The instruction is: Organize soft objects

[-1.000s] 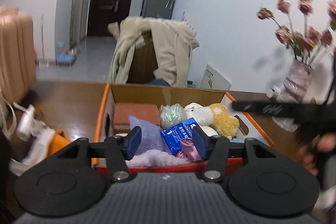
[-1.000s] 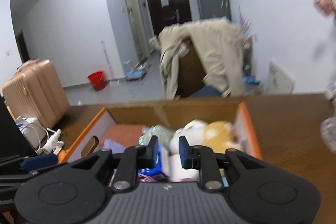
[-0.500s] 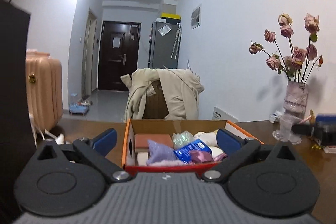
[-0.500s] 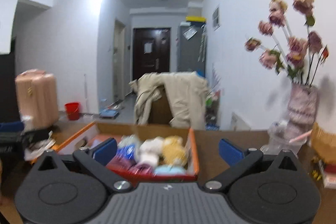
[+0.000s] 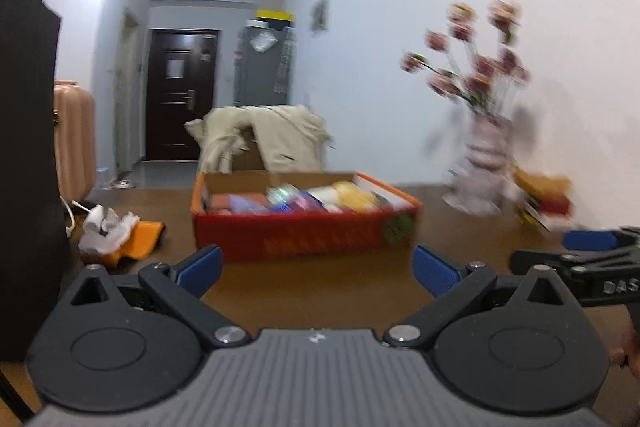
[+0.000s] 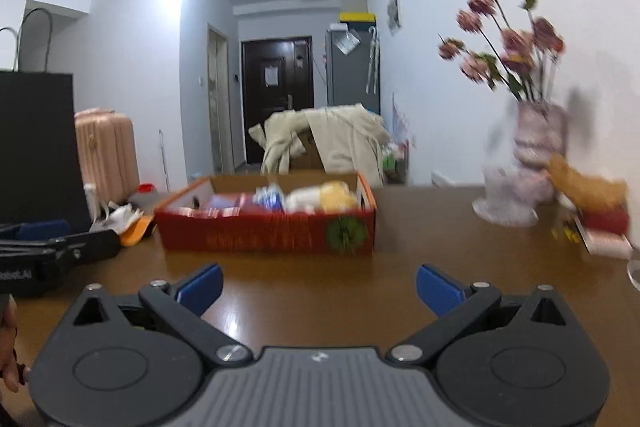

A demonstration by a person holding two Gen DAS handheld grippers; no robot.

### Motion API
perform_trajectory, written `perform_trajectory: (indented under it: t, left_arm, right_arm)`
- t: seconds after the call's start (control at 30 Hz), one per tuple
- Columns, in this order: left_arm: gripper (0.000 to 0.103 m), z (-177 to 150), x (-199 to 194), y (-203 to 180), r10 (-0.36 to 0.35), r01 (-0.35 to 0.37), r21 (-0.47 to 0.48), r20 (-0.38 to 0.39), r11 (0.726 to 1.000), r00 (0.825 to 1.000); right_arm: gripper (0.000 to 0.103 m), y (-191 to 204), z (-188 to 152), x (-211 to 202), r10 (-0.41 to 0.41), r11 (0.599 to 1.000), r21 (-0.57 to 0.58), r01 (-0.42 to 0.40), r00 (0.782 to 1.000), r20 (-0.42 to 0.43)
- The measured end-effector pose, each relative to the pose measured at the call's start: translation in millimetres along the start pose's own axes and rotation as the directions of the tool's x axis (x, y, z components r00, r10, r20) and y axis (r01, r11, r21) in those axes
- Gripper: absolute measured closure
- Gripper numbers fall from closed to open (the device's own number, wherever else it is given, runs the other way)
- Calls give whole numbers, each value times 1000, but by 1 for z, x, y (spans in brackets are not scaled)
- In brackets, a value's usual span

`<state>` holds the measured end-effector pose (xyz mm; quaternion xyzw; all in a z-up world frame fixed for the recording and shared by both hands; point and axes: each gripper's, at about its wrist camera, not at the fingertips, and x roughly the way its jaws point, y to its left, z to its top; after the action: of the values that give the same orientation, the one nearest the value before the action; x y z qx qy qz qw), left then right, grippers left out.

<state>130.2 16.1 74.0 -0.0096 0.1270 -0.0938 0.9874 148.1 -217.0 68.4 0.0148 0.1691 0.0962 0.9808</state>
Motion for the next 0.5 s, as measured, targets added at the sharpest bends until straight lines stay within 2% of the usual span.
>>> perform_trajectory:
  t: [0.1, 0.2, 0.4, 0.5]
  left_arm:
    - [0, -22, -41, -13, 20, -21, 8, 41, 1000, 999]
    - [0, -44, -70, -17, 38, -37, -14, 29, 999, 999]
    - [0, -71, -88, -15, 93, -92, -49, 28, 995, 995]
    - [0, -69, -88, -10, 83, -80, -76, 34, 994, 996]
  right_arm:
    - [0, 1, -29, -34, -5, 1000, 22, 4, 1000, 7]
    - [0, 2, -53, -58, -32, 999, 20, 31, 999, 28]
    - [0, 10, -80, -78, -63, 998, 25, 61, 993, 97]
    - [0, 14, -82, -79, -73, 997, 28, 70, 992, 107]
